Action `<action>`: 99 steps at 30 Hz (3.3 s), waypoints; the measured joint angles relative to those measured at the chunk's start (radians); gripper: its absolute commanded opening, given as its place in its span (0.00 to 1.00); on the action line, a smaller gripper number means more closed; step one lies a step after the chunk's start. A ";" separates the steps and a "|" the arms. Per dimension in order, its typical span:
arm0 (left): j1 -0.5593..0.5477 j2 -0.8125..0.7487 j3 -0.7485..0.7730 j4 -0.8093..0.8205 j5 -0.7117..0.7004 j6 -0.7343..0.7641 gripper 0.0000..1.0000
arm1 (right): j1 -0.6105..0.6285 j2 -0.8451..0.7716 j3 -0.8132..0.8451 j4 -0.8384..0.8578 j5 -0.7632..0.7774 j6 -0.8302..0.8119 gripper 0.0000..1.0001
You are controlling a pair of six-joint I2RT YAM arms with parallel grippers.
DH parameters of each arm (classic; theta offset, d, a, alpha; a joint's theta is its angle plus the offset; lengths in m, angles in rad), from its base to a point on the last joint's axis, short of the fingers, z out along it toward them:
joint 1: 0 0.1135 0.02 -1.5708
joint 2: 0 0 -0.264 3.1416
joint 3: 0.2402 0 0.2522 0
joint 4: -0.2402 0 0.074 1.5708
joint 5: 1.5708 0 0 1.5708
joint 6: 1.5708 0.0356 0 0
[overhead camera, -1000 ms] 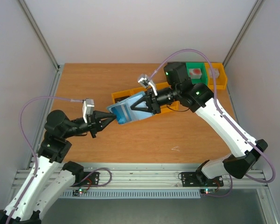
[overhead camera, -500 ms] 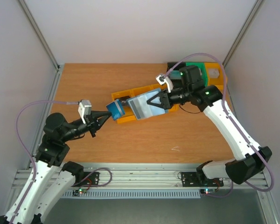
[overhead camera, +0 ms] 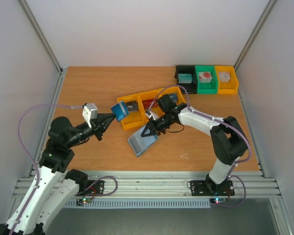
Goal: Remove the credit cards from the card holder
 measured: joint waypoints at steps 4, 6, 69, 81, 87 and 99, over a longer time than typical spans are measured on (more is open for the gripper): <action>-0.012 0.021 0.003 -0.046 -0.096 0.147 0.00 | -0.008 0.060 -0.004 -0.020 0.031 0.010 0.27; -0.026 0.023 0.003 -0.075 -0.167 0.281 0.00 | -0.017 0.064 -0.011 -0.044 0.067 0.014 0.37; -0.125 0.069 0.111 -0.320 0.225 0.617 0.52 | 0.474 -0.251 0.622 -0.711 0.723 -0.963 0.01; -0.125 0.078 0.109 -0.287 0.274 0.440 0.19 | 0.505 -0.195 0.718 -0.722 0.789 -1.022 0.01; -0.125 0.080 0.099 -0.263 0.256 0.396 0.00 | 0.508 -0.195 0.720 -0.720 0.786 -1.030 0.01; -0.127 0.080 0.094 -0.253 0.266 0.423 0.00 | 0.505 -0.196 0.722 -0.717 0.800 -1.046 0.36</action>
